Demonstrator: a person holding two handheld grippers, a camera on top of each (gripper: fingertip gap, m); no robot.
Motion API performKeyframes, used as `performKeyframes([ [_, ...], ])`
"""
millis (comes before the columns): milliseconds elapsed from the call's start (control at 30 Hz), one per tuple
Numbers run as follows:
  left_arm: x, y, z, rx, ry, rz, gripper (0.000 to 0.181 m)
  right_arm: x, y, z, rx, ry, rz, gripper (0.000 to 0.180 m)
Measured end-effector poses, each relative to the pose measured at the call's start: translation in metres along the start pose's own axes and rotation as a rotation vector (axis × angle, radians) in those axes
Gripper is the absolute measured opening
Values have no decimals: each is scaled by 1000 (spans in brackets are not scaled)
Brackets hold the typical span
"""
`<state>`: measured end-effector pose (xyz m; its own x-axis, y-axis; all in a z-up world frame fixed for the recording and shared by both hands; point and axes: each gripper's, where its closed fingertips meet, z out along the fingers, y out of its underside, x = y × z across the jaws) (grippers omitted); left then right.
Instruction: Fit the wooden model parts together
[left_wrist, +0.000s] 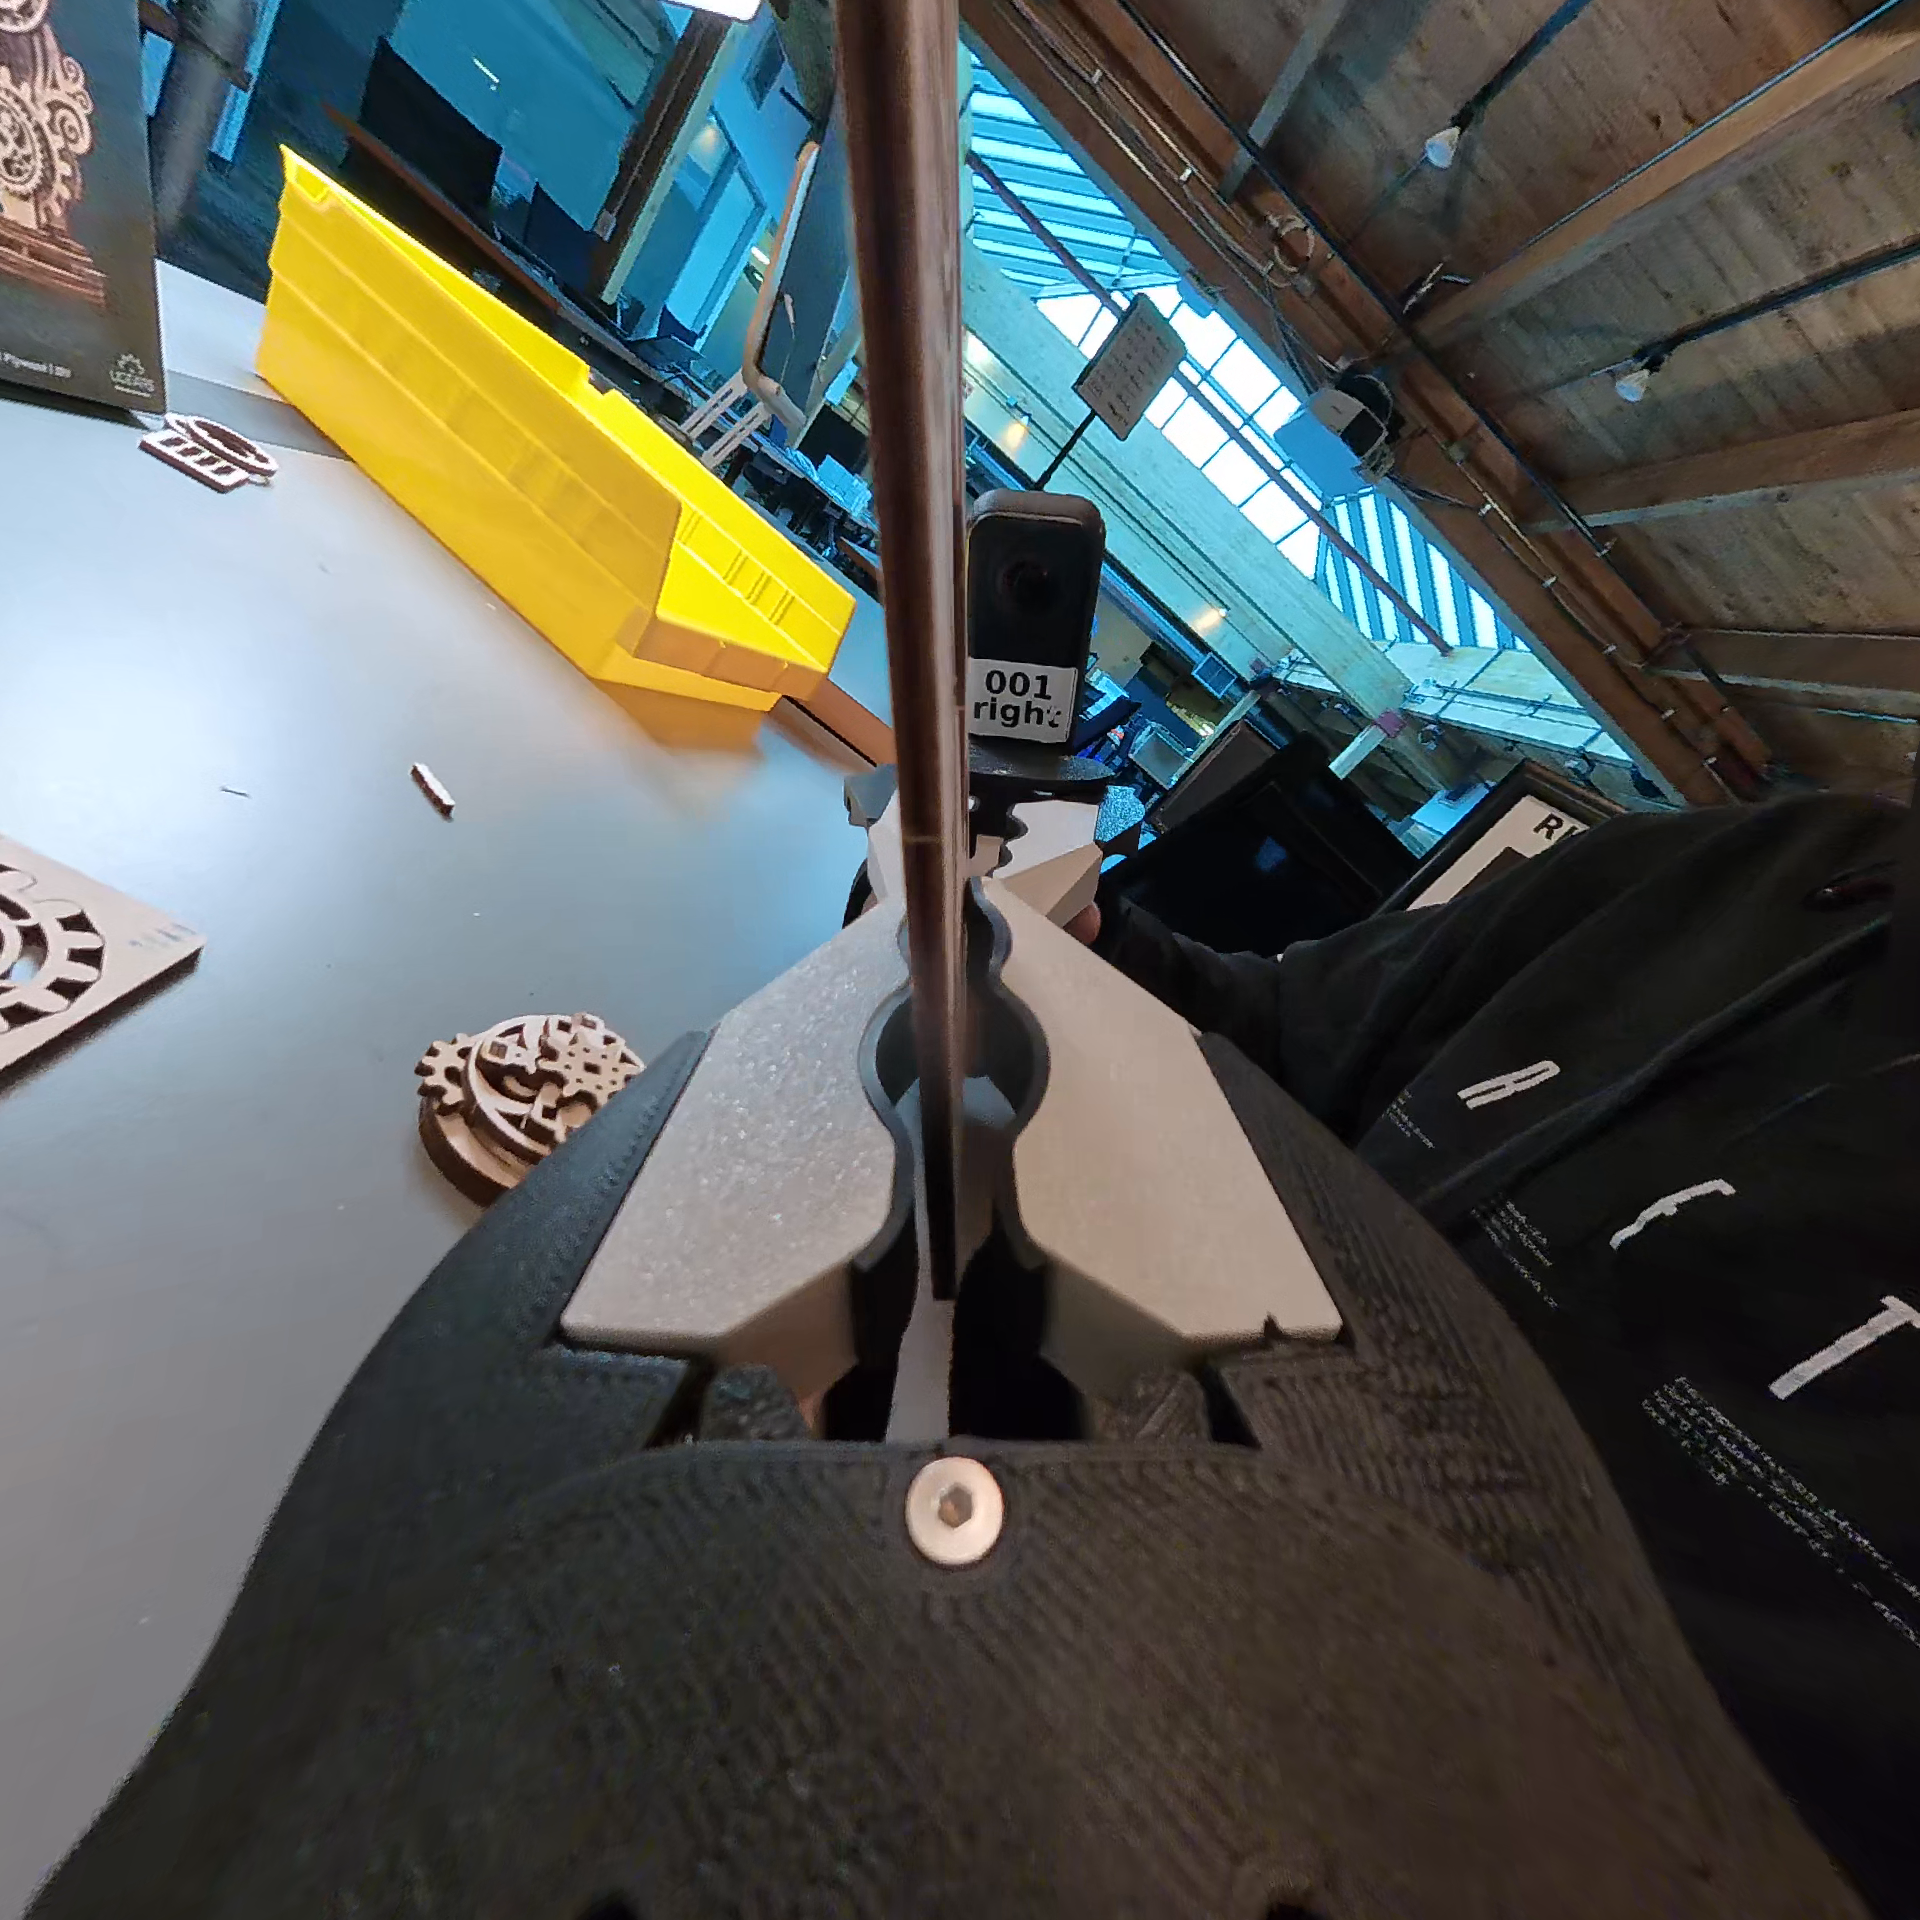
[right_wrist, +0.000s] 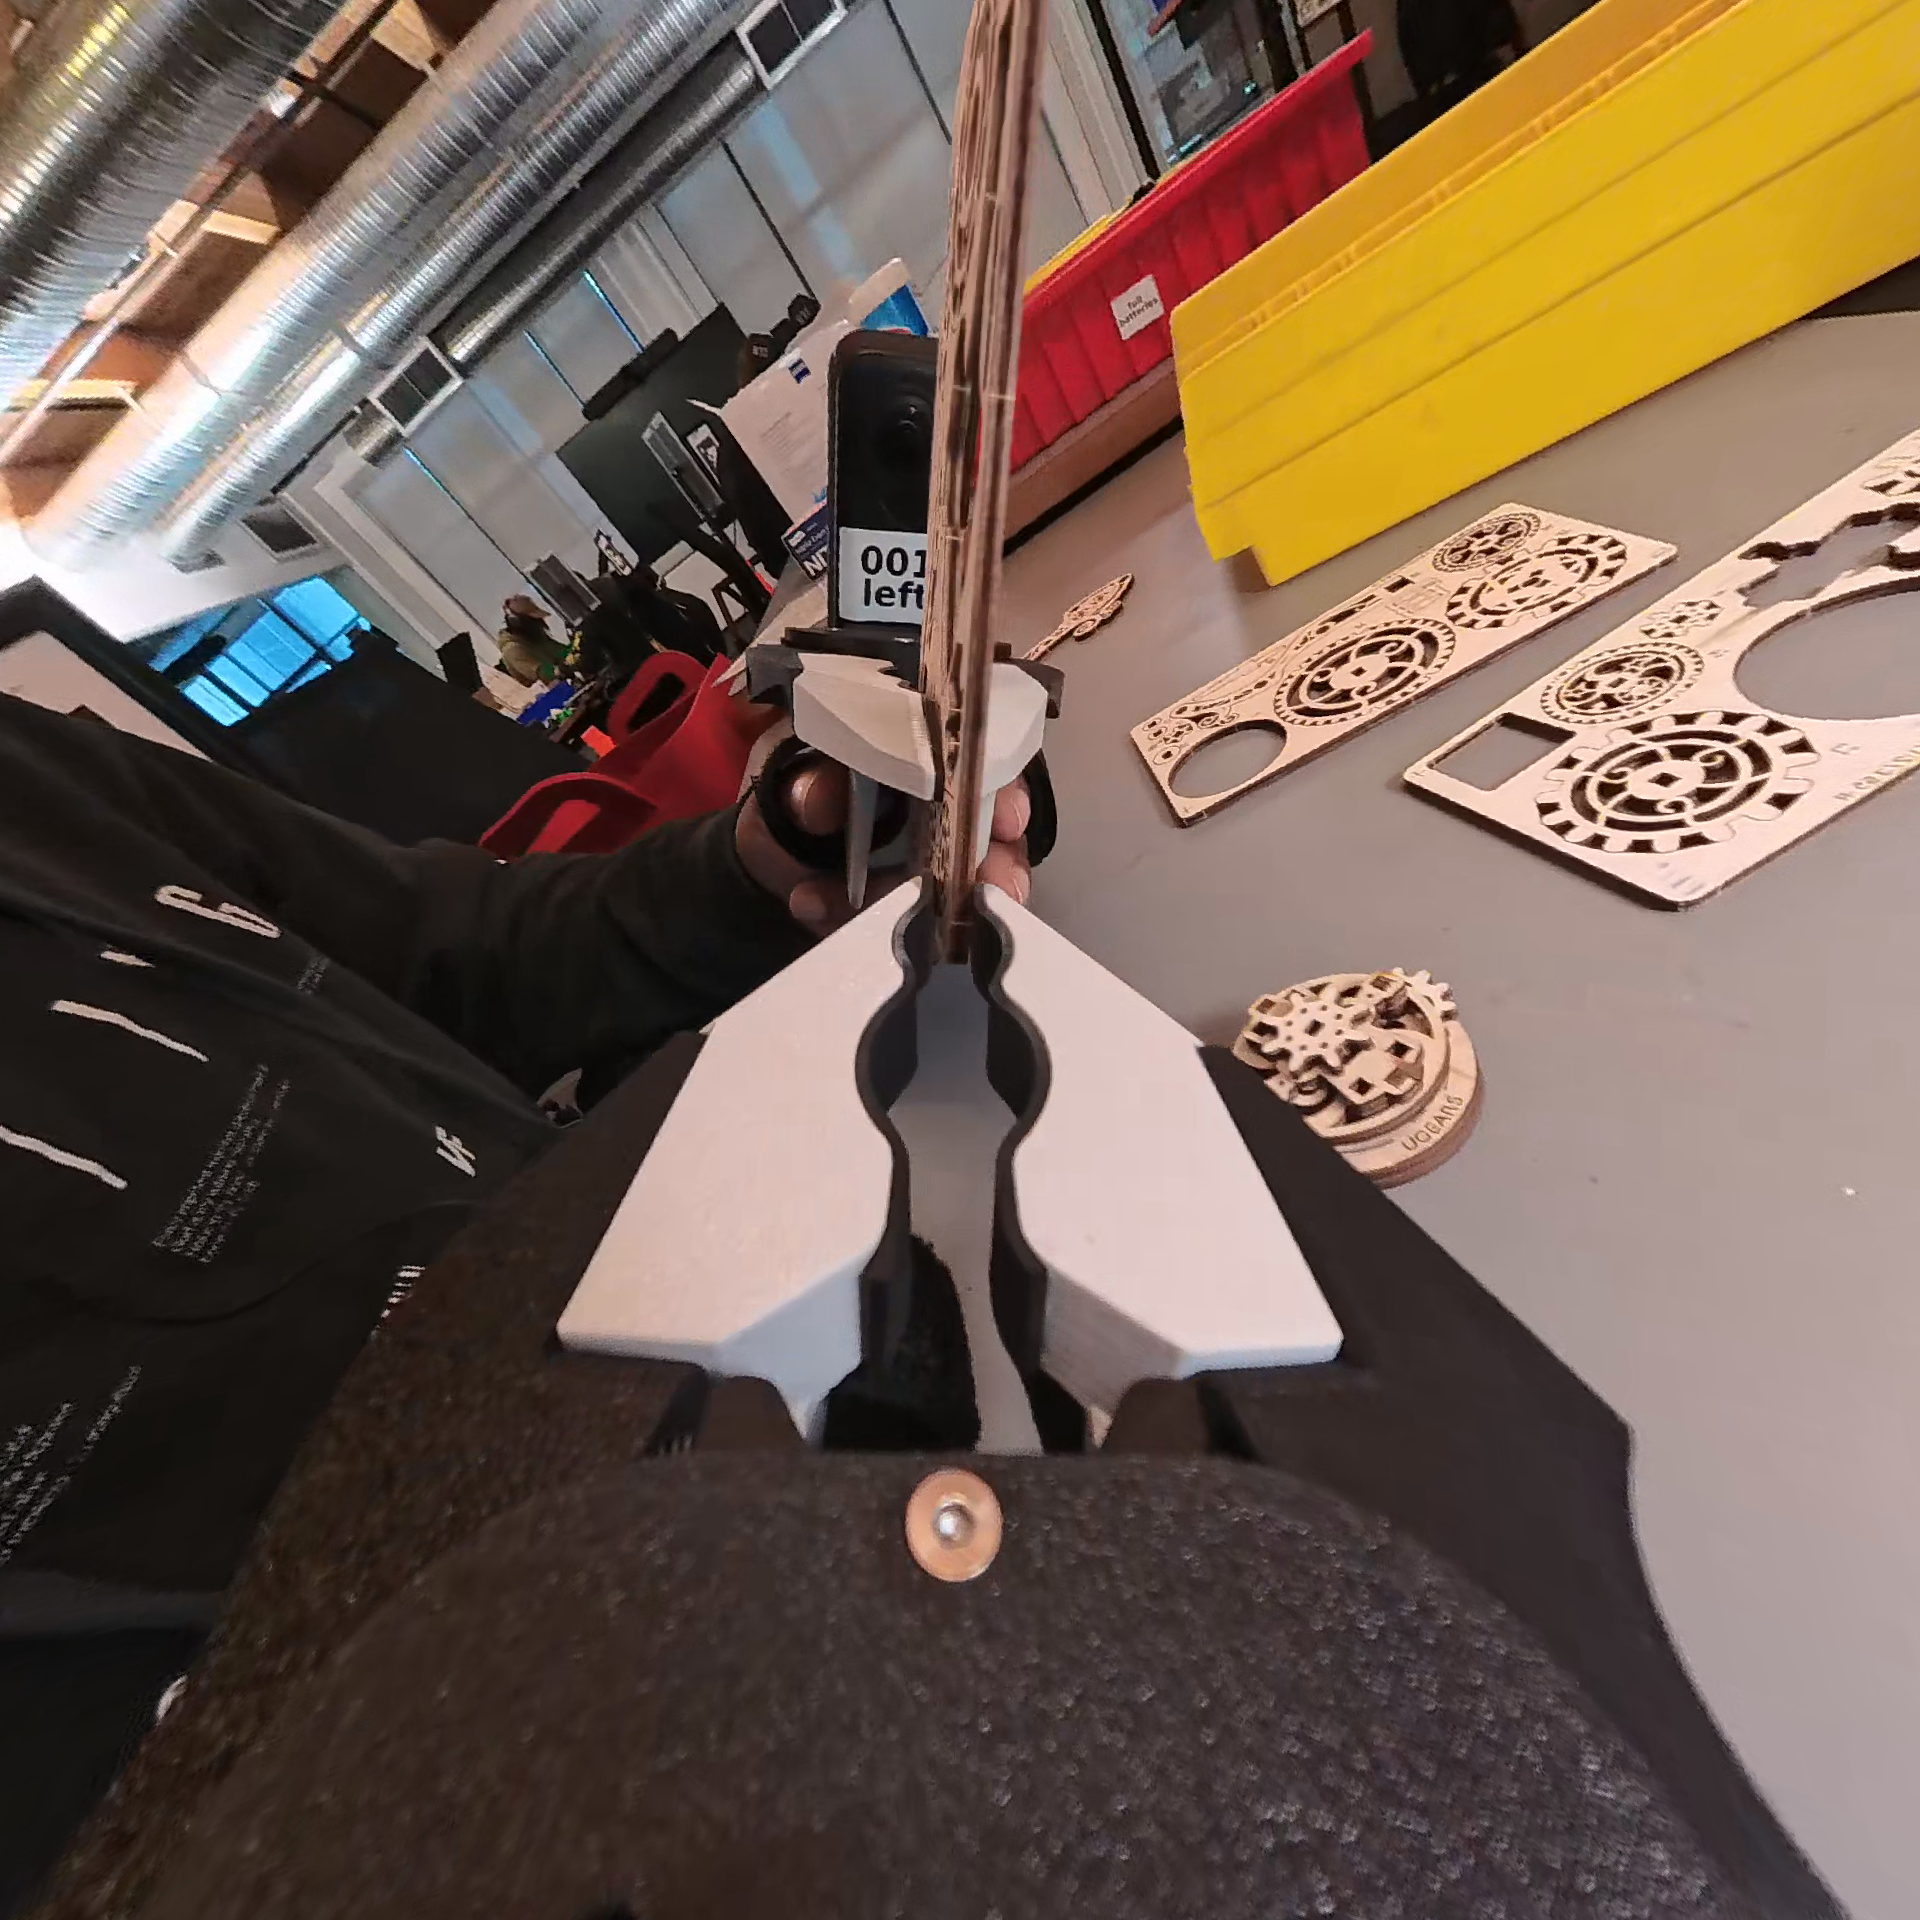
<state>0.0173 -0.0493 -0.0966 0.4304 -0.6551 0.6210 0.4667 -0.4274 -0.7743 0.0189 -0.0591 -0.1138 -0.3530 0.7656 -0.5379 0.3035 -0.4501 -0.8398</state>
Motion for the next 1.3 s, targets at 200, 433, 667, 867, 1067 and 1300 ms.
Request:
performKeyframes([
  [200, 2, 1, 1, -18, -1, 30, 5, -4, -2, -5, -7, -20, -23, 1],
  [433, 2, -2, -2, -5, 0, 26, 5, -4, -11, -11, 48, -65, 54, 1],
  [667, 2, -4, -2, 9, 7, 0, 2, 0, -19, -18, 90, -78, 89, 0],
  [867, -1, -7, -4, 55, 8, -46, 1, -3, -24, -17, 136, -122, 137, 13],
  [1067, 2, -3, -1, 36, 23, -37, 1, -2, -15, -10, 93, -103, 114, 3],
  [1300, 2, -1, -1, 15, 25, -41, 2, -1, -18, -13, 103, -88, 97, 0],
])
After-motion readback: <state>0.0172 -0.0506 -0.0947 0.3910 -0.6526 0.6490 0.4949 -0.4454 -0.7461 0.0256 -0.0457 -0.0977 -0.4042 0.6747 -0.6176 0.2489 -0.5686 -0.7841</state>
